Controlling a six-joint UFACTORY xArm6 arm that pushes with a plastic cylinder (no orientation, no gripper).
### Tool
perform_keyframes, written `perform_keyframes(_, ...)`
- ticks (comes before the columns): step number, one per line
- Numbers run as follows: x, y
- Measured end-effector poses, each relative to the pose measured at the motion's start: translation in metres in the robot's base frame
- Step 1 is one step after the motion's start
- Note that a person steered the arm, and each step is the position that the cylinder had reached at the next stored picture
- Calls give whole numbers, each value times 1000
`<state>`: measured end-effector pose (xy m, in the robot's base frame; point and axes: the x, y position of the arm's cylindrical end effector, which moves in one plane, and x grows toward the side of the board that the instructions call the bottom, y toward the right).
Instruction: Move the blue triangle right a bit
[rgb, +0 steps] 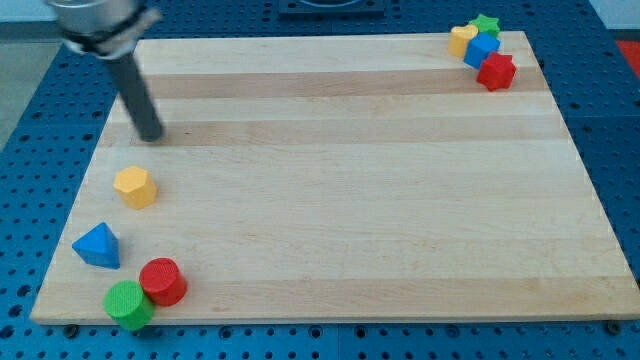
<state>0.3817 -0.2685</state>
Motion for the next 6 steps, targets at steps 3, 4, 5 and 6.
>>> perform_keyframes(3,45,-36)
perform_keyframes(4,90,-36)
perform_keyframes(5,107,-36)
perform_keyframes(6,124,-36)
